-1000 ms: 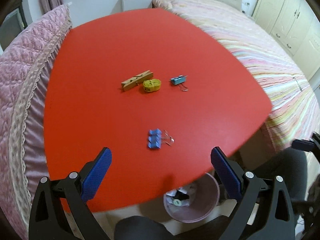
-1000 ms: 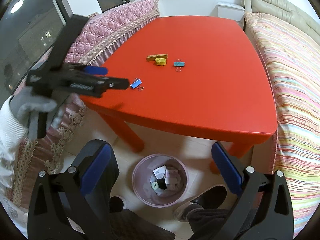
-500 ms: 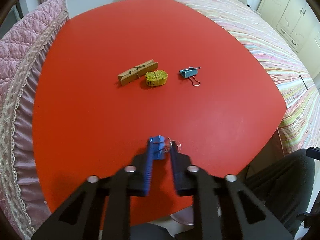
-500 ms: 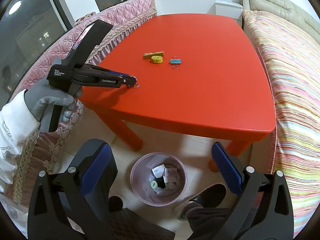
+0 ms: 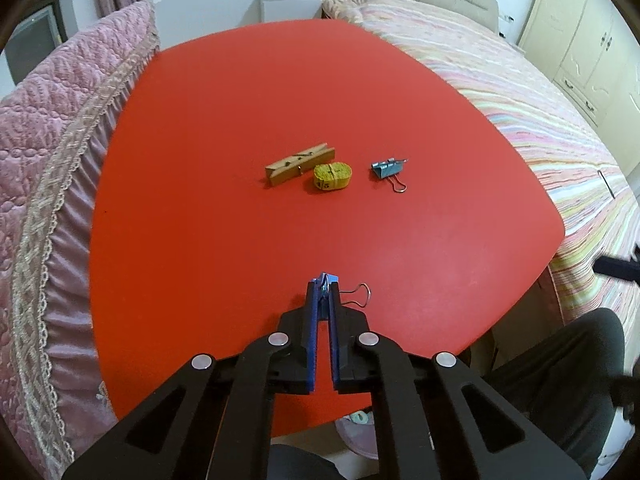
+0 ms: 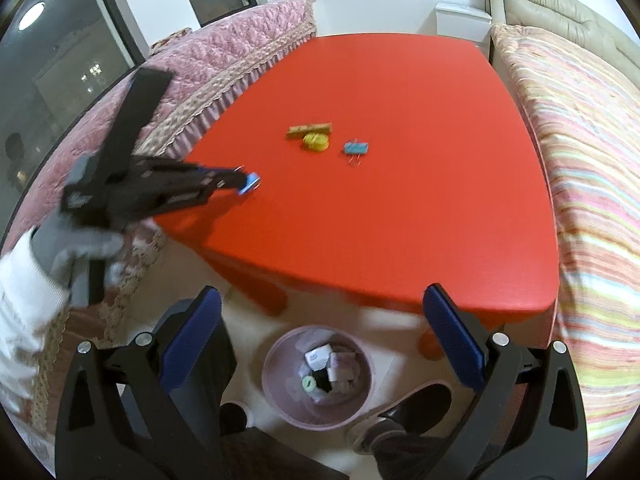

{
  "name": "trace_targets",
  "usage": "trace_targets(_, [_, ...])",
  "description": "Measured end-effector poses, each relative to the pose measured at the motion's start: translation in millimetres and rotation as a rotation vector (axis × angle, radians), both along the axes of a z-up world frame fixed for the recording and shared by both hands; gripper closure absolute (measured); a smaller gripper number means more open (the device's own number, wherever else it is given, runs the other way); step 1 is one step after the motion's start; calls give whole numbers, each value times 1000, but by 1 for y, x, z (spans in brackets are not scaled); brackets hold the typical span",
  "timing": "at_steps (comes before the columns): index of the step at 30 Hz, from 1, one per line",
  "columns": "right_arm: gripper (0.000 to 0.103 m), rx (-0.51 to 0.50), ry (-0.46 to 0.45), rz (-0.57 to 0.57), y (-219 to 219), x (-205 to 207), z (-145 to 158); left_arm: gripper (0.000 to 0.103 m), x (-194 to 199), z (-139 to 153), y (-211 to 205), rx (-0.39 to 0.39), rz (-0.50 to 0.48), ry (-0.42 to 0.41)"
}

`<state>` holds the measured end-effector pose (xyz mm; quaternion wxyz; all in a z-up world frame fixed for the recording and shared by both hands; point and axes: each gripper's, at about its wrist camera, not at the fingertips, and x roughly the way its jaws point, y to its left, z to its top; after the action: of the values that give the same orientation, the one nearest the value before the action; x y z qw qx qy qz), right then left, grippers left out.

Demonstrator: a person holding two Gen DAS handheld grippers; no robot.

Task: Collect trash
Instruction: 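Hold the blue clip in the left gripper while the right gripper grasps the teal binder clip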

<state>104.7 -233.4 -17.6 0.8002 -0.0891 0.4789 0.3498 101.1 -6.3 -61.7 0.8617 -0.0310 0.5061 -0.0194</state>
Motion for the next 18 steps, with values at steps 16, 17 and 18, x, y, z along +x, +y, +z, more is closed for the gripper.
trace_targets(16, [4, -197, 93, -2, 98, 118, -9, 99, -20, 13, 6, -3, 13, -31])
trace_targets(17, [4, -219, 112, -10, 105, 126, -15, 99, -21, 14, 7, -5, 16, -33])
trace_targets(18, [4, -235, 113, -14, 110, 128, -19, 99, -22, 15, 8, -7, 20, -35])
